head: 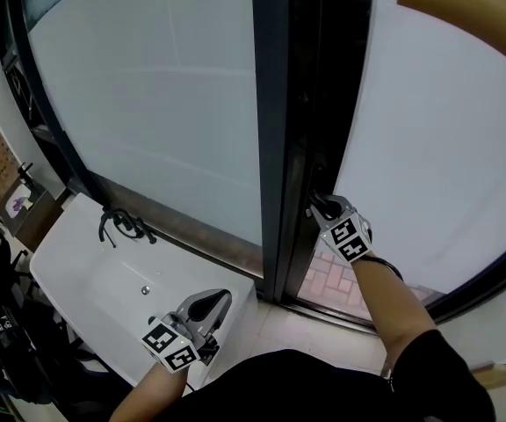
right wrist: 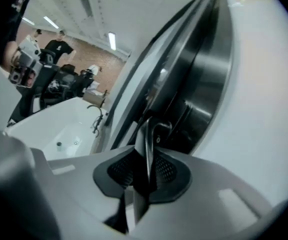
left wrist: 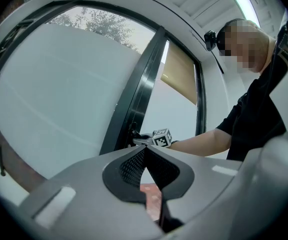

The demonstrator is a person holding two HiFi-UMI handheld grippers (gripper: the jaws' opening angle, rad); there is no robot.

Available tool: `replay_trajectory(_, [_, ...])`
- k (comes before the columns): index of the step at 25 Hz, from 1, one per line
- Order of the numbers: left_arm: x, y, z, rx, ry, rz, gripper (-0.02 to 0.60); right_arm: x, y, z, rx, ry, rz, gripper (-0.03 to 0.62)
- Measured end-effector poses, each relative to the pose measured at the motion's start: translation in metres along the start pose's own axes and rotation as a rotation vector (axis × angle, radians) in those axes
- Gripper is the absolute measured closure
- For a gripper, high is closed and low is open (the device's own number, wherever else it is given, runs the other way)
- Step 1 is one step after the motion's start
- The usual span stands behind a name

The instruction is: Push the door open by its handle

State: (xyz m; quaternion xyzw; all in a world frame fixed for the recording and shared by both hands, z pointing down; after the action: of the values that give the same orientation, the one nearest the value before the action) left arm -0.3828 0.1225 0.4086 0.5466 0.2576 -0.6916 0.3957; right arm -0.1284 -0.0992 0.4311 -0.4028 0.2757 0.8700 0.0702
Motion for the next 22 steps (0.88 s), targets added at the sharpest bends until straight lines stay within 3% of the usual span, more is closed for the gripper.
replay_trajectory(3, [-0.002,0.003,0.004,-0.013,-0.002,0.013,0.585,-0.004,0.008,-0.006,-0.026,0.022,-0.012,0.538])
replay_trajectory(10, [0.001,0.039,0.007,-0.038,0.023,0.04,0.585,-0.01,0.028,-0.033,-0.007,-0.022,0.026,0.575])
replay_trajectory(16, [0.011,0.131,-0.012,-0.011,0.058,0.042,0.586,-0.02,0.053,-0.084,0.037,0.018,0.04,0.582])
replay_trajectory(22, [0.007,0.231,-0.026,0.077,0.068,0.032,0.586,-0.045,0.083,-0.112,0.141,0.077,0.037,0.592])
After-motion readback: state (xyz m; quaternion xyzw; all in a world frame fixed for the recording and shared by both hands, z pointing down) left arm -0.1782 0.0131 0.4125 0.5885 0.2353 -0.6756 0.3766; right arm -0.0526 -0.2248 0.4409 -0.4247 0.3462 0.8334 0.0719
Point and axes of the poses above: the fingertips, and each gripper's own axes: y forward along the fingers, z to its left, x out of its top, the point moved 3 cm from there along -y, backward along the fingers, and after that the axes turned 8 degrees about z, right-handed, at the moved point
